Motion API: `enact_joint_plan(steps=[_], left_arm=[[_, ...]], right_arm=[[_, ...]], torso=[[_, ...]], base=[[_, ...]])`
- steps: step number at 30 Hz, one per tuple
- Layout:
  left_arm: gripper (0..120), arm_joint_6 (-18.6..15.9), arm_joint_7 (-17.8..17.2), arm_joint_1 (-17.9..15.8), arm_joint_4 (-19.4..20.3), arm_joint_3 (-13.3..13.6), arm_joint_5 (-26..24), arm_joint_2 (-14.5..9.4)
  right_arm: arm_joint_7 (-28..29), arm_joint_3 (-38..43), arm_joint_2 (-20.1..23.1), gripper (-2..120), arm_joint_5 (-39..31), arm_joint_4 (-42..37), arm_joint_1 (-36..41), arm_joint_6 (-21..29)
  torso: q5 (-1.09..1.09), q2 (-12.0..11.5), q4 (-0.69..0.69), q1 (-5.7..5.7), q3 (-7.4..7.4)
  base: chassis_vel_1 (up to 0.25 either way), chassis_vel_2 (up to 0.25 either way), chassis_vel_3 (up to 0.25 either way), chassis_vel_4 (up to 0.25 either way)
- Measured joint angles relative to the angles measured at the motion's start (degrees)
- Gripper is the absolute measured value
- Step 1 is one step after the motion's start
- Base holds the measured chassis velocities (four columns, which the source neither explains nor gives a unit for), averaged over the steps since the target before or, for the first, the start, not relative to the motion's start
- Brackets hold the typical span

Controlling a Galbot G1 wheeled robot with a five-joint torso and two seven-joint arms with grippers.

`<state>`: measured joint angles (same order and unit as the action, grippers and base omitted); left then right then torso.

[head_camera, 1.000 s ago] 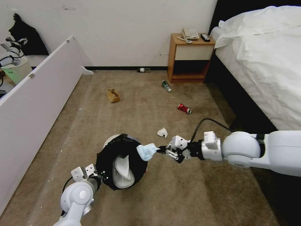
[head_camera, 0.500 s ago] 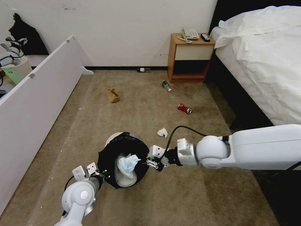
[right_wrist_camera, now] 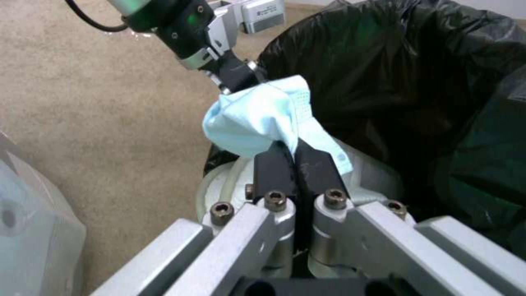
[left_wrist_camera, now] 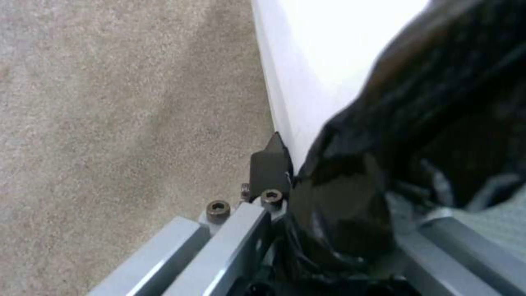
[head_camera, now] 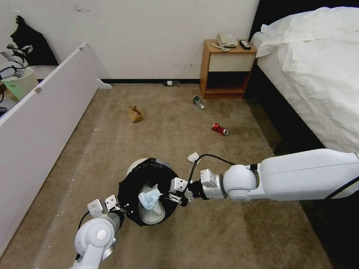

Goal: Pick up the trash bin and place the garbage on the floor into it.

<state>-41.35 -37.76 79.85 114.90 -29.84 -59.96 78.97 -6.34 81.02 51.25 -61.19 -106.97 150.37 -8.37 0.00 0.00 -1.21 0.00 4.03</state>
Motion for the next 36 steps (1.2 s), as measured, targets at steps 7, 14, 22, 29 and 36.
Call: enact_joint_plan(steps=[7, 14, 22, 29, 36], left_arm=[[0, -0.18, 0.14, 0.90, 0.34, 0.57, 0.94, 0.32], [0, -0.27, 0.19, 1.11, 0.53, 0.88, 1.29, 0.67], [0, -0.35, 0.19, 1.40, 0.90, 1.17, 1.31, 0.93], [0, -0.37, 0.18, 1.24, 0.98, 1.25, 1.15, 1.10], [0, -0.39, 0.18, 1.23, 1.03, 1.03, 0.84, 0.88]], right_arm=[[0.12, 0.33, 0.89, 0, 0.26, 1.35, 0.70, -0.13], [0.80, 0.46, 1.56, 5, 0.57, 2.19, 1.39, -0.24], [1.20, 0.52, 1.96, 36, 0.81, 3.01, 2.07, -0.30], [1.42, 0.69, 2.34, 61, 0.83, 3.38, 2.67, -0.31], [1.55, 0.86, 2.68, 88, 0.97, 3.69, 3.25, -0.33]], torso=[[0.00, 0.00, 0.00, 0.00, 0.00], [0.00, 0.00, 0.00, 0.00, 0.00], [0.00, 0.00, 0.00, 0.00, 0.00], [0.00, 0.00, 0.00, 0.00, 0.00], [0.00, 0.00, 0.00, 0.00, 0.00]], base=[[0.000, 0.000, 0.000, 0.000], [0.000, 0.000, 0.000, 0.000], [0.000, 0.000, 0.000, 0.000], [0.000, 0.000, 0.000, 0.000], [0.000, 0.000, 0.000, 0.000]])
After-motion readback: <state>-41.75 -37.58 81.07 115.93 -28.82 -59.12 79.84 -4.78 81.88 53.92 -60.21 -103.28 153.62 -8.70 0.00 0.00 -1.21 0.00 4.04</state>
